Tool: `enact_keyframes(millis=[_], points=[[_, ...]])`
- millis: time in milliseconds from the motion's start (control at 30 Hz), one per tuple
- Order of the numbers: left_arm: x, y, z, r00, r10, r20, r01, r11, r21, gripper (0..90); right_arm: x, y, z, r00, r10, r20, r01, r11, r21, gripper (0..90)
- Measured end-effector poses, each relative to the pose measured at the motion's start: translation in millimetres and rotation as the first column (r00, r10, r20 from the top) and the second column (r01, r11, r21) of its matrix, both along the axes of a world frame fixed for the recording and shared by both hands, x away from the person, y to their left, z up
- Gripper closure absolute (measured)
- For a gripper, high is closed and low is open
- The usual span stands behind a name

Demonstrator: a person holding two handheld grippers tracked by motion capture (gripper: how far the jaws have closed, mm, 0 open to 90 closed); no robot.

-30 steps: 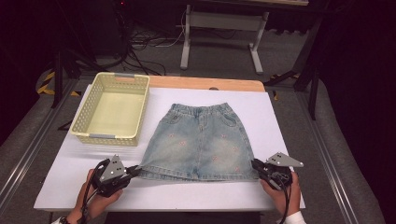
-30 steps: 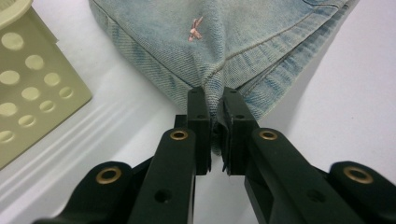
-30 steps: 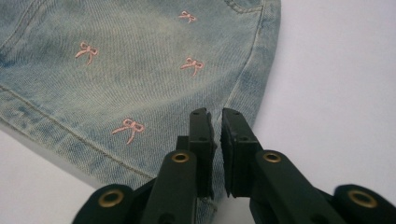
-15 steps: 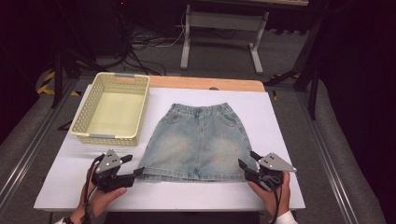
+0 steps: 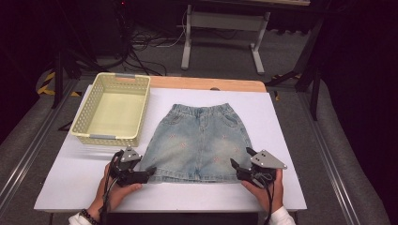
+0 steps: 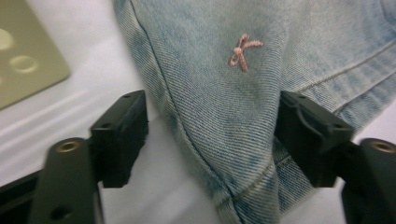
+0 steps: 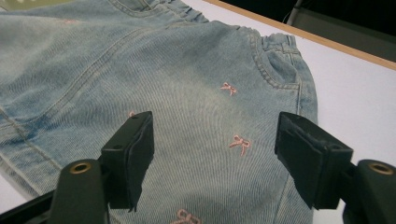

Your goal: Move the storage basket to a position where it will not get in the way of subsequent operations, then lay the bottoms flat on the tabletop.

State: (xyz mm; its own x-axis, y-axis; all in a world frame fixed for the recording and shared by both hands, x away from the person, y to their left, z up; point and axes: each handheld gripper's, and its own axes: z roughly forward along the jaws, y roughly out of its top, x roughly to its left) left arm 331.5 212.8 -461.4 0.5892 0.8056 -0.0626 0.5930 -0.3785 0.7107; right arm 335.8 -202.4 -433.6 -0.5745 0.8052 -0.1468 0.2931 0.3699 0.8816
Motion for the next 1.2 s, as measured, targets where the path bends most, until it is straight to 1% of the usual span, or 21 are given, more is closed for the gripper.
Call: enact_keyframes(millis=[100,167,233,267,333,400,500,600,633,733,800,867,900,933,967,1000,1033,1100,1167,1200], points=[[-1.1,-2.0,0.9,0.9999,-0.011,-0.003,0.011,0.9999,0.004,33.8,1.9,2.1,-0.6,1.0000,0.006,-0.002,-0.006,1.000,-0.006,29.1],[-3.1,-2.8,1.2,0.9996,-0.027,0.001,0.027,0.9996,0.007,40.2,3.1,3.7,-1.1,0.9999,0.011,-0.004,-0.011,1.000,-0.009,29.0],[-4.8,-3.1,1.3,0.9988,-0.050,0.000,0.050,0.9987,-0.007,48.2,3.9,5.3,-1.3,0.9999,0.016,-0.004,-0.016,1.000,-0.012,29.0],[-5.0,-3.1,1.7,0.9971,-0.076,-0.002,0.076,0.9971,-0.011,54.4,4.1,6.1,-1.6,0.9998,0.017,-0.006,-0.017,1.000,-0.016,29.0],[-6.0,-4.4,1.0,0.9933,-0.115,-0.002,0.115,0.9928,-0.032,68.6,4.3,7.2,-2.4,0.9997,0.021,-0.012,-0.021,1.000,-0.021,29.0],[-6.1,-6.2,1.0,0.9916,-0.129,0.005,0.129,0.9911,-0.032,75.0,4.3,7.2,-2.9,0.9997,0.020,-0.014,-0.020,0.999,-0.025,29.0],[-5.1,-6.6,1.4,0.9899,-0.141,0.018,0.141,0.9894,-0.035,80.7,4.4,6.5,-2.8,0.9998,0.017,-0.014,-0.017,1.000,-0.023,29.0],[-5.5,-6.5,1.5,0.9891,-0.145,0.026,0.145,0.9887,-0.036,82.6,4.9,6.1,-3.1,0.9998,0.014,-0.016,-0.014,1.000,-0.022,29.1],[-6.0,-6.6,1.6,0.9899,-0.139,0.029,0.140,0.9892,-0.045,83.0,5.1,6.1,-3.1,0.9997,0.015,-0.018,-0.015,1.000,-0.021,29.0],[-6.1,-6.1,2.8,0.9887,-0.145,0.040,0.146,0.9883,-0.043,83.7,6.0,6.7,-4.0,0.9995,0.017,-0.025,-0.018,1.000,-0.025,28.7],[-6.7,-5.7,3.3,0.9883,-0.145,0.046,0.148,0.9878,-0.050,83.9,6.4,7.6,-3.7,0.9997,0.017,-0.020,-0.017,1.000,-0.025,28.1],[-8.0,-4.2,4.1,0.9879,-0.144,0.058,0.147,0.9872,-0.062,84.0,7.2,7.7,-3.2,0.9997,0.014,-0.020,-0.015,1.000,-0.018,27.5],[-9.3,-3.1,5.2,0.9878,-0.139,0.070,0.144,0.9865,-0.078,84.0,7.6,7.8,-3.2,0.9997,0.014,-0.020,-0.015,1.000,-0.017,27.0],[-10.7,-2.3,7.0,0.9872,-0.135,0.085,0.142,0.9855,-0.092,84.0,7.8,7.9,-3.4,0.9995,0.020,-0.024,-0.021,1.000,-0.009,26.6],[-11.6,-1.5,8.8,0.9861,-0.133,0.100,0.143,0.9844,-0.102,83.9,8.0,7.9,-3.7,0.9987,0.037,-0.035,-0.037,0.999,0.011,26.6],[-12.0,-1.2,10.3,0.9853,-0.133,0.107,0.145,0.9836,-0.107,83.9,8.2,8.0,-3.9,0.9973,0.055,-0.049,-0.053,0.998,0.031,26.6],[-12.1,-1.4,11.1,0.9848,-0.135,0.110,0.146,0.9835,-0.106,83.9,8.1,8.7,-4.0,0.9967,0.060,-0.054,-0.058,0.998,0.038,26.6],[-12.7,-3.1,12.0,0.9845,-0.135,0.112,0.148,0.9825,-0.114,83.9,8.0,10.7,-3.2,0.9968,0.060,-0.054,-0.058,0.998,0.036,26.7],[-12.6,-5.4,13.3,0.9816,-0.146,0.124,0.159,0.9817,-0.105,84.0,8.0,12.6,-1.6,0.9965,0.064,-0.054,-0.062,0.997,0.037,27.2],[-12.6,-7.3,13.8,0.9801,-0.152,0.128,0.165,0.9815,-0.097,84.0,8.5,14.8,-0.2,0.9968,0.064,-0.047,-0.063,0.998,0.030,27.6]])
